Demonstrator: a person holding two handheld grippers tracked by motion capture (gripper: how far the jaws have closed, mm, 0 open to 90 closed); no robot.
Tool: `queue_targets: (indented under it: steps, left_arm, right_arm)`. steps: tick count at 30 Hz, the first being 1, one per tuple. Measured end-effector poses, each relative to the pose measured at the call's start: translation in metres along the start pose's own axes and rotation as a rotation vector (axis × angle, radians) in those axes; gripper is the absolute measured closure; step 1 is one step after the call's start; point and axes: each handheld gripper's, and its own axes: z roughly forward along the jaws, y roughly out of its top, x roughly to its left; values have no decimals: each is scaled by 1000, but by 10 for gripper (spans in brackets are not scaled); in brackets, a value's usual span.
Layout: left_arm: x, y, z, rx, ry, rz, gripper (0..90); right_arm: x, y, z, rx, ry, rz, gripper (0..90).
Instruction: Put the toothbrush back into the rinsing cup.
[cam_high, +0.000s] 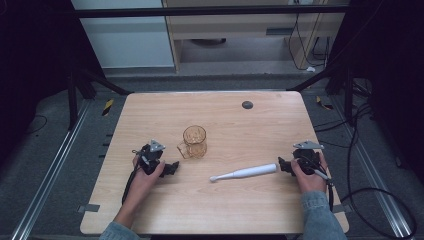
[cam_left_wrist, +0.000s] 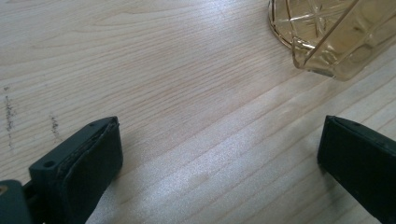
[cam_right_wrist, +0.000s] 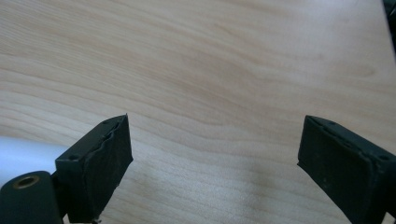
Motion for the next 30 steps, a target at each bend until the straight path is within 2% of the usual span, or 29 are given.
queue_targets:
  steps: [1,2,3,4,5,6,11,15,17,18,20,24,25,26,27,30]
  left_arm:
    - [0,0,0,0,0,-1,0]
    - [0,0,0,0,0,-1,0]
    - [0,0,0,-1,0,-1,0]
    - [0,0,0,0,0,0,0]
    - [0,0,0,0,0,0,0]
    - [0,0,0,0,0,0,0]
    - [0,0,0,0,0,-2,0]
    - [0,0,0,-2,0,-3,0]
    - [0,0,0,-1,0,-4,0]
    - [0,0,0,-1,-1,-4,0]
    - [0,0,0,-2,-2,-4,0]
    - [0,0,0,-1,-2,-4,0]
    - [0,0,1,-3,5,-14,0]
    - [1,0,1,0,6,-13,0]
    - [1,0,1,0,6,-13,0]
    - [1,0,1,0,6,-13,0]
  right_arm:
    - [4,5,-6,-15,-4,-35,90]
    - [4,5,-6,-15,-4,-35,90]
    - [7,6,-9,-20,3,-53,93]
    - [12,9,-15,-15,34,-100,96]
    - [12,9,-15,-15,34,-100,96]
    - [13,9,-16,-8,39,-125,100]
    - [24,18,-28,46,72,-241,108]
    - [37,32,-36,118,113,-329,116]
    - [42,40,-39,135,129,-366,131]
    - [47,48,-41,148,137,-409,134]
    - [49,51,-41,150,141,-420,136]
    - [60,62,-38,184,202,-481,150]
    - [65,65,-35,177,214,-510,171]
    - [68,67,-34,176,236,-519,176]
    - [68,67,-34,176,236,-519,176]
    - [76,72,-30,186,280,-571,206]
